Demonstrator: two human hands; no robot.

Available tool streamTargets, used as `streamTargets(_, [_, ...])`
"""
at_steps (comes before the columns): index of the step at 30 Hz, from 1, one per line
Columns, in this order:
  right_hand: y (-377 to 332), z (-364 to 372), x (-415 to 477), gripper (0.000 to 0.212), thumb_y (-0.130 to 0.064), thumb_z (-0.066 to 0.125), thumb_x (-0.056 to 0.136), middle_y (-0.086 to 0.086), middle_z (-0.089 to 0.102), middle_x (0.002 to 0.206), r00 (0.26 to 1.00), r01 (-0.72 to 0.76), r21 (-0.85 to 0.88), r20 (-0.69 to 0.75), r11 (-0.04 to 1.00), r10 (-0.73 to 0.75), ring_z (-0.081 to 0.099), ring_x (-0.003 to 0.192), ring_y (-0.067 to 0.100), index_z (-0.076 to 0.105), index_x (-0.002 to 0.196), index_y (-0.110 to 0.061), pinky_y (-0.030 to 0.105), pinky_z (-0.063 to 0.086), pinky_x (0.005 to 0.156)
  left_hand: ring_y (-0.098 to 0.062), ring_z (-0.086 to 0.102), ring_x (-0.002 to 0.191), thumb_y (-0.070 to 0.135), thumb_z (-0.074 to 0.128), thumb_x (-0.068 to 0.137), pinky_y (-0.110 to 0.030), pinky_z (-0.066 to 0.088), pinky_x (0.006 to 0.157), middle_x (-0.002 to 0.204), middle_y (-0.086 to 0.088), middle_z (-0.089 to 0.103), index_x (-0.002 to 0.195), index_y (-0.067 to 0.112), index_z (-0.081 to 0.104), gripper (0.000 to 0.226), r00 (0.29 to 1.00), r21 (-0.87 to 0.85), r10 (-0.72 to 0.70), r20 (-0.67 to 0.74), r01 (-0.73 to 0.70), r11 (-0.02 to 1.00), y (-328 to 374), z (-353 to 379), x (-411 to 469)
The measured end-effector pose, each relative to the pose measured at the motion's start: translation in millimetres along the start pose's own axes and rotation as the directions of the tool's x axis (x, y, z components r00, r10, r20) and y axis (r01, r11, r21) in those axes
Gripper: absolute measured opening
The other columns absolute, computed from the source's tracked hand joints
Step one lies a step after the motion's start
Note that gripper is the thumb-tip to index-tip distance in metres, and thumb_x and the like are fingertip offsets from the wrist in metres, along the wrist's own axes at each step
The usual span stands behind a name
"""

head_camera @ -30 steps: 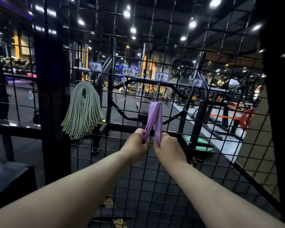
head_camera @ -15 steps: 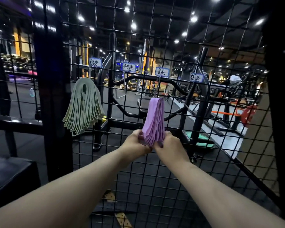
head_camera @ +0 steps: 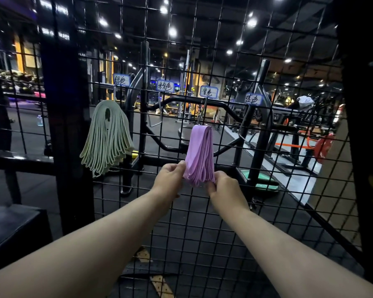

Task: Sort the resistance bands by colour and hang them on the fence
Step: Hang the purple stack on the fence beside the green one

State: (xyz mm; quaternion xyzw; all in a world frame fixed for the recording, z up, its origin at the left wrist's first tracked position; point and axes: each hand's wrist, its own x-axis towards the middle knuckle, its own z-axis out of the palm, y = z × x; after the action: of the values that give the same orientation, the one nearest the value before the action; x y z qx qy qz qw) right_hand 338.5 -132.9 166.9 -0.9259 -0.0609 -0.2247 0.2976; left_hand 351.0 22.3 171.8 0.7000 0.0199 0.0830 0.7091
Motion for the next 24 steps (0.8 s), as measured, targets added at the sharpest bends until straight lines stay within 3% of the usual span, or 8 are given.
streamTargets(3, [1.4, 1.2, 1.4, 0.016, -0.032, 0.054, 0.1, 0.007, 0.069, 0.094, 1.0, 0.001, -0.01, 0.002, 1.0, -0.001, 0.064, 0.082, 0.028, 0.06, 0.106, -0.018, 0.038, 0.052, 0.068, -0.02, 0.052, 0.063, 0.032, 0.054, 0.095, -0.027, 0.044, 0.055, 0.082, -0.011, 0.064, 0.089, 0.008, 0.062, 0.026, 0.977, -0.071, -0.156, -0.143, 0.147, 0.987, 8.0, 3.4, -1.0])
streamTargets(7, [3.2, 2.8, 3.4, 0.013, -0.029, 0.055, 0.099, 0.005, 0.069, 0.095, 1.0, -0.007, -0.013, 0.003, 1.0, 0.007, 0.065, 0.083, 0.026, 0.059, 0.106, -0.019, 0.039, 0.054, 0.07, -0.017, 0.048, 0.052, 0.04, 0.058, 0.093, -0.023, 0.038, 0.052, 0.059, 0.0, 0.058, 0.085, 0.01, 0.065, 0.031, 0.93, -0.225, -0.359, 0.083, 0.368, 0.902, 14.7, 6.2, -6.0])
streamTargets(12, [1.9, 0.8, 5.7, 0.02, -0.039, 0.057, 0.097, 0.004, 0.069, 0.093, 1.0, -0.029, 0.01, 0.008, 1.0, 0.029, 0.065, 0.083, 0.027, 0.06, 0.103, -0.02, 0.041, 0.055, 0.071, -0.013, 0.048, 0.052, 0.04, 0.065, 0.09, -0.02, 0.036, 0.052, 0.053, 0.004, 0.057, 0.075, 0.015, 0.062, 0.029, 0.927, -0.212, -0.357, 0.115, 0.374, 0.903, 20.9, 12.7, -2.3])
streamTargets(16, [1.8, 0.2, 7.4, 0.016, -0.034, 0.057, 0.097, 0.006, 0.069, 0.095, 1.0, -0.03, -0.009, 0.001, 1.0, 0.03, 0.065, 0.083, 0.028, 0.058, 0.103, -0.019, 0.041, 0.055, 0.071, -0.014, 0.047, 0.053, 0.032, 0.058, 0.095, -0.022, 0.034, 0.053, 0.06, 0.0, 0.054, 0.074, 0.012, 0.058, 0.029, 0.914, -0.181, -0.385, 0.125, 0.402, 0.897, 23.3, 16.1, -2.6])
streamTargets(20, [1.5, -1.6, 5.3, 0.02, -0.039, 0.059, 0.096, 0.002, 0.068, 0.092, 1.0, -0.015, -0.004, 0.008, 1.0, 0.015, 0.064, 0.082, 0.025, 0.058, 0.104, -0.021, 0.038, 0.054, 0.069, -0.014, 0.05, 0.045, 0.044, 0.055, 0.096, -0.022, 0.038, 0.05, 0.055, 0.0, 0.057, 0.078, 0.01, 0.061, 0.038, 0.881, -0.197, -0.442, 0.167, 0.469, 0.861, 23.6, 15.1, 0.1])
streamTargets(24, [2.9, -2.6, 4.7, 0.023, -0.042, 0.058, 0.096, 0.002, 0.068, 0.093, 1.0, -0.022, 0.009, 0.013, 1.0, 0.022, 0.065, 0.085, 0.025, 0.059, 0.105, -0.02, 0.043, 0.055, 0.073, -0.008, 0.049, 0.042, 0.032, 0.062, 0.096, -0.02, 0.037, 0.046, 0.047, 0.003, 0.055, 0.073, 0.014, 0.062, 0.029, 0.902, -0.225, -0.405, 0.149, 0.43, 0.874, 23.2, 17.7, 1.7])
